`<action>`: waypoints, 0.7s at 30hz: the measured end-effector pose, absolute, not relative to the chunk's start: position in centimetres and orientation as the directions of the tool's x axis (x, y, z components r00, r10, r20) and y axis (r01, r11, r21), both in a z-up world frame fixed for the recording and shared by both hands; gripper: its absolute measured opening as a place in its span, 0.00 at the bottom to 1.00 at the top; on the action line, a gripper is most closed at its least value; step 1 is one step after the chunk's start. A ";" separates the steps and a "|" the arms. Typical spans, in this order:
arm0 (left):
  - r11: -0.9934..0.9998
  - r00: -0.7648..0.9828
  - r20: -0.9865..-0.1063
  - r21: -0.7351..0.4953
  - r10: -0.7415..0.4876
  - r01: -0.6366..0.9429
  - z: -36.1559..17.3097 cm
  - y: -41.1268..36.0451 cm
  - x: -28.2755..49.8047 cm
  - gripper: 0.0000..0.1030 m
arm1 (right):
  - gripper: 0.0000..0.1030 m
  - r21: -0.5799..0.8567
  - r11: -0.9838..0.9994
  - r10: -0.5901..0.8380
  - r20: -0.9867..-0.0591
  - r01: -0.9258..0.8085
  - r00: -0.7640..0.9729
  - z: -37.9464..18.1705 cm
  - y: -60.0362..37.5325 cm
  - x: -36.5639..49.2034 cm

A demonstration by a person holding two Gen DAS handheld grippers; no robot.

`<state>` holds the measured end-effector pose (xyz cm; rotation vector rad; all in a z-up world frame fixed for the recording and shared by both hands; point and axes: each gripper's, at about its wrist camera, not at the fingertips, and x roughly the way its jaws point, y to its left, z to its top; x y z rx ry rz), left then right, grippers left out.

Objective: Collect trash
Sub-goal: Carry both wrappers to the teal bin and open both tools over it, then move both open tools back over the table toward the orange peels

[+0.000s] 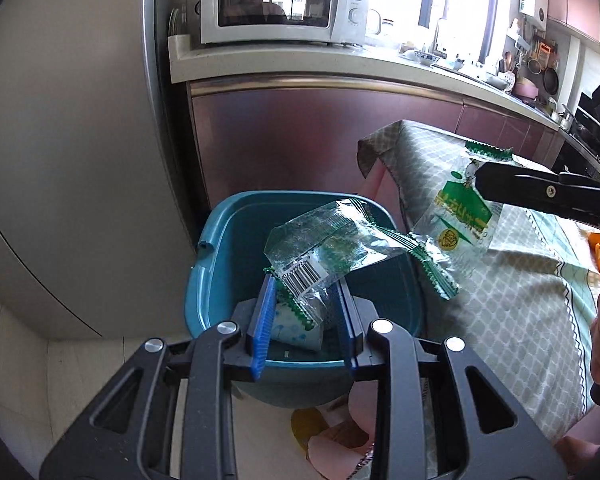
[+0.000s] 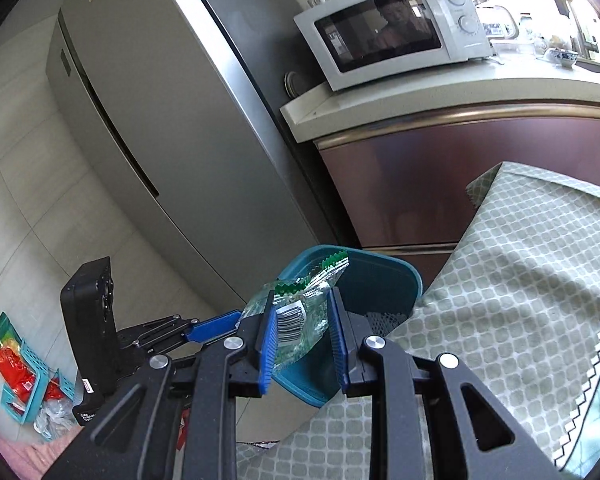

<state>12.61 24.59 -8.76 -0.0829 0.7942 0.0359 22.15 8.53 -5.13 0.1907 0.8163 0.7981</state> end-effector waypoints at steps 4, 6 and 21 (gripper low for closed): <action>0.995 0.679 -0.734 -0.071 -0.005 -0.070 -10.0 24.9 13.6 0.29 | 0.23 0.420 0.715 0.676 -0.618 -0.558 0.401 -6.6 9.6 23.1; 0.995 0.669 -0.743 -0.073 -0.006 -0.073 -10.6 25.0 14.1 0.29 | 0.24 0.410 0.724 0.663 -0.637 -0.555 0.394 -7.3 10.0 23.7; 0.993 0.661 -0.750 -0.074 0.004 -0.091 -12.1 23.7 15.5 0.31 | 0.37 0.405 0.760 0.626 -0.667 -0.509 0.404 -9.0 9.6 24.8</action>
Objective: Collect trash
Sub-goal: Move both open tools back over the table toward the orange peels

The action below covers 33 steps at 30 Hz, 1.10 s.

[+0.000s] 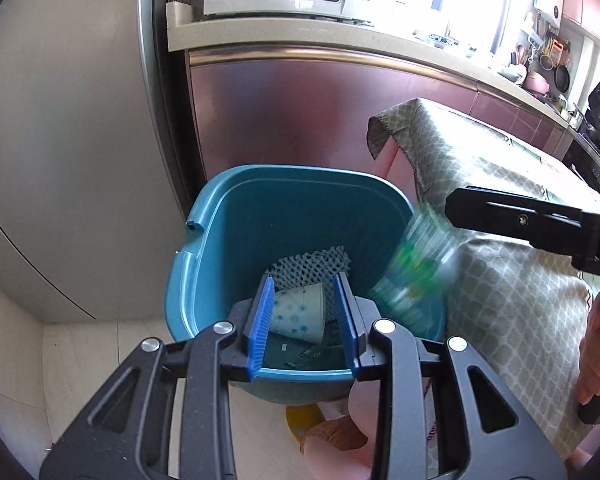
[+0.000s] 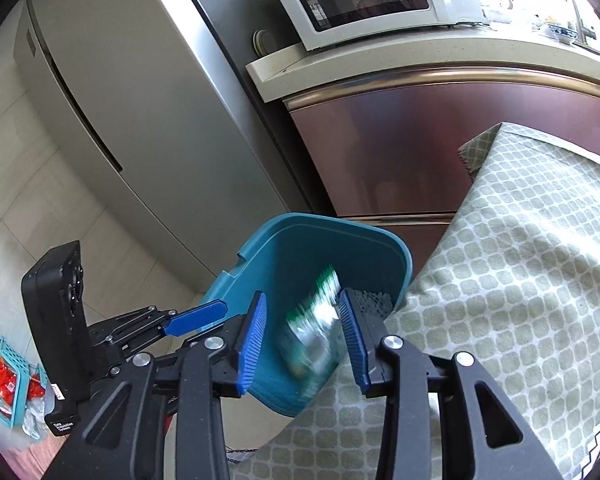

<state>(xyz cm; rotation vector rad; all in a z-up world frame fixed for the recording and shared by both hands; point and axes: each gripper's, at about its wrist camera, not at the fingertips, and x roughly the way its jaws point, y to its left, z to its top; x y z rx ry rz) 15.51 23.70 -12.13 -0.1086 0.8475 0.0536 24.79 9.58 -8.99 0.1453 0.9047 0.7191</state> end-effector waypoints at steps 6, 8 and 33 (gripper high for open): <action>0.994 0.693 -0.721 -0.084 -0.012 -0.071 -10.7 23.0 14.3 0.32 | 0.40 0.415 0.759 0.633 -0.649 -0.501 0.422 -8.4 8.2 24.3; 0.994 0.706 -0.707 -0.091 -0.022 -0.060 -10.0 22.7 13.8 0.33 | 0.40 0.416 0.757 0.638 -0.639 -0.504 0.430 -8.0 7.6 23.9; 0.905 0.695 -0.592 -0.158 -0.407 0.395 -4.9 3.4 10.7 0.46 | 0.41 0.305 0.923 0.368 -0.535 -0.233 0.760 -2.1 -14.9 11.1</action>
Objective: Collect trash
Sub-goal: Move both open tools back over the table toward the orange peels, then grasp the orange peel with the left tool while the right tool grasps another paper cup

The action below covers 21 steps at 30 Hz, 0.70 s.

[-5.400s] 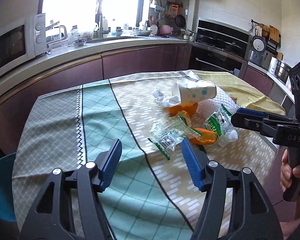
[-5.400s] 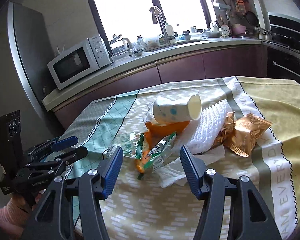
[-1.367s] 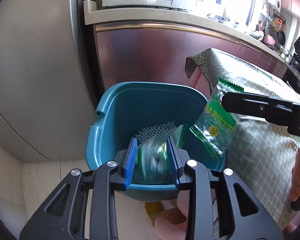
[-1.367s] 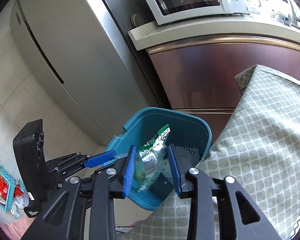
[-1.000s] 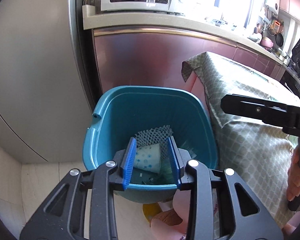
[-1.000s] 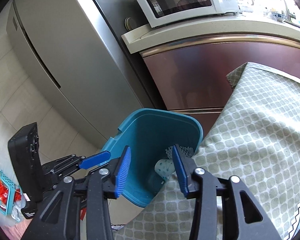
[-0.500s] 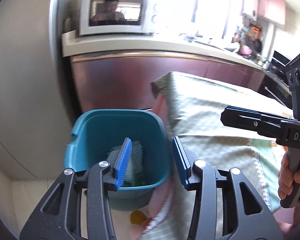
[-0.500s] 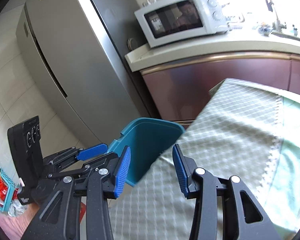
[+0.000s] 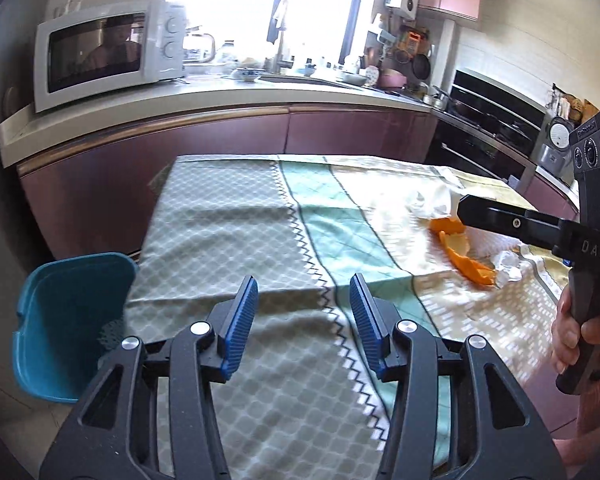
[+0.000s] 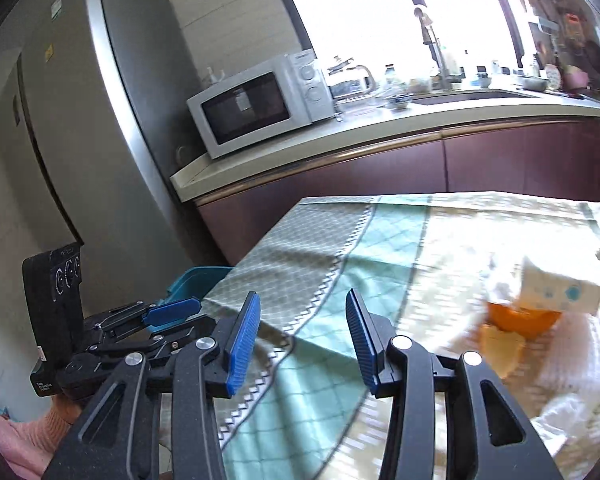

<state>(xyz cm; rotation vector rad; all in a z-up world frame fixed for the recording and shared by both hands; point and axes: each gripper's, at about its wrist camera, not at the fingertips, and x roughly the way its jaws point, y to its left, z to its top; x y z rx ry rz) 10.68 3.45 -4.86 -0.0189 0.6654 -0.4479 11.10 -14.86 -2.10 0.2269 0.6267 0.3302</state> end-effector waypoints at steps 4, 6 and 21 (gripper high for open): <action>0.872 0.654 -0.604 -0.152 -0.455 0.466 -5.0 -1.2 10.6 0.46 | 0.41 0.309 0.943 0.279 -0.534 -0.123 0.798 -2.3 -19.8 9.9; 0.855 0.633 -0.611 -0.151 -0.475 0.496 -5.2 -3.3 10.7 0.46 | 0.41 0.310 0.948 0.241 -0.533 -0.078 0.811 -2.5 -21.8 9.7; 0.777 0.499 -0.671 -0.187 -0.549 0.601 -6.7 -13.4 13.6 0.44 | 0.41 0.328 0.944 0.151 -0.538 0.041 0.829 -4.1 -29.7 11.0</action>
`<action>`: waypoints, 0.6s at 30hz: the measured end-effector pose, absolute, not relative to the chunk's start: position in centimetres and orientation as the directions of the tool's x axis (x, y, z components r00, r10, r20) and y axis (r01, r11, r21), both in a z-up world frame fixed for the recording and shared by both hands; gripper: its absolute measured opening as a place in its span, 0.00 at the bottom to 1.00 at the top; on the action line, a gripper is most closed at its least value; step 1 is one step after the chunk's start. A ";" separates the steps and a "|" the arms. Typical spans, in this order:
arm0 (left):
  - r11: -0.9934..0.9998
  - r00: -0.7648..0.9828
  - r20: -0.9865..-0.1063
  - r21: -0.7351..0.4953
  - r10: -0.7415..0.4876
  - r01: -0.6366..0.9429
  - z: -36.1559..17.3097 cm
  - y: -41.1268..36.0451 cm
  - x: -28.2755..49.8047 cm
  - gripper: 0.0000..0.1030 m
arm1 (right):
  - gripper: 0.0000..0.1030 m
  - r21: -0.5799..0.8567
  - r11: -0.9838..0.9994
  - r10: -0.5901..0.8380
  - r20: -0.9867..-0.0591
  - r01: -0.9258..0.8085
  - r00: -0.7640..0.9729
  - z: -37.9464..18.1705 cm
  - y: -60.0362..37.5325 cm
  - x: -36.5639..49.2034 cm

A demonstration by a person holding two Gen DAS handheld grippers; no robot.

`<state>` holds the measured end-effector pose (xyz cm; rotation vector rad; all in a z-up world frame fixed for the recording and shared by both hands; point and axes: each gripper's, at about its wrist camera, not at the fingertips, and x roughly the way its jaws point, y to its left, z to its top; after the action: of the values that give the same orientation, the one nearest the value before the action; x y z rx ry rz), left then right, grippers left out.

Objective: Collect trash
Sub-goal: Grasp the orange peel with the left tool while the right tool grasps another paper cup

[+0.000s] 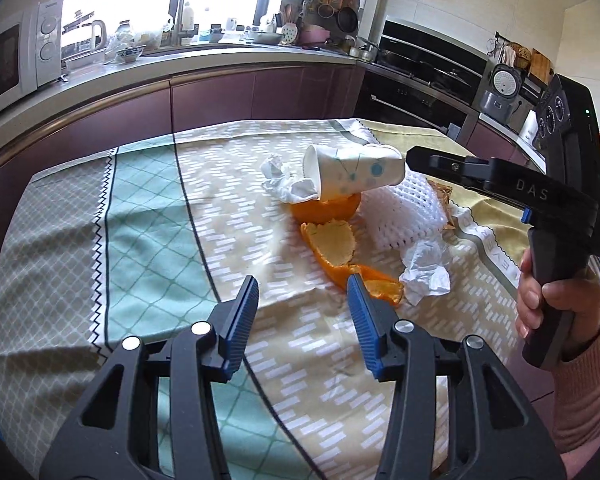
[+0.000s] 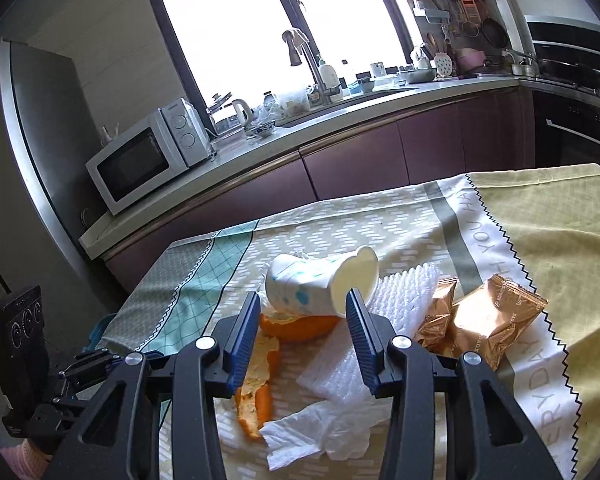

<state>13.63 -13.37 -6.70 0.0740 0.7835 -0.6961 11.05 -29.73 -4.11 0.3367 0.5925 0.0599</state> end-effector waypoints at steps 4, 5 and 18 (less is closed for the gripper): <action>0.768 0.471 -0.686 -0.203 -0.554 0.607 -7.1 -15.0 14.6 0.43 | 0.41 0.341 0.940 0.170 -0.542 0.031 0.823 -4.5 -30.0 12.0; 0.766 0.462 -0.691 -0.209 -0.556 0.608 -7.3 -15.4 14.9 0.43 | 0.41 0.345 0.938 0.174 -0.542 0.028 0.822 -4.6 -30.0 12.2; 0.743 0.337 -0.749 -0.297 -0.571 0.600 -10.4 -18.6 17.7 0.30 | 0.25 0.382 0.924 0.213 -0.540 0.011 0.814 -5.4 -30.5 13.3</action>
<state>17.71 -18.63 -10.38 0.0340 0.9612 -0.7632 13.29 -30.46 -5.37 0.3826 0.6131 0.1109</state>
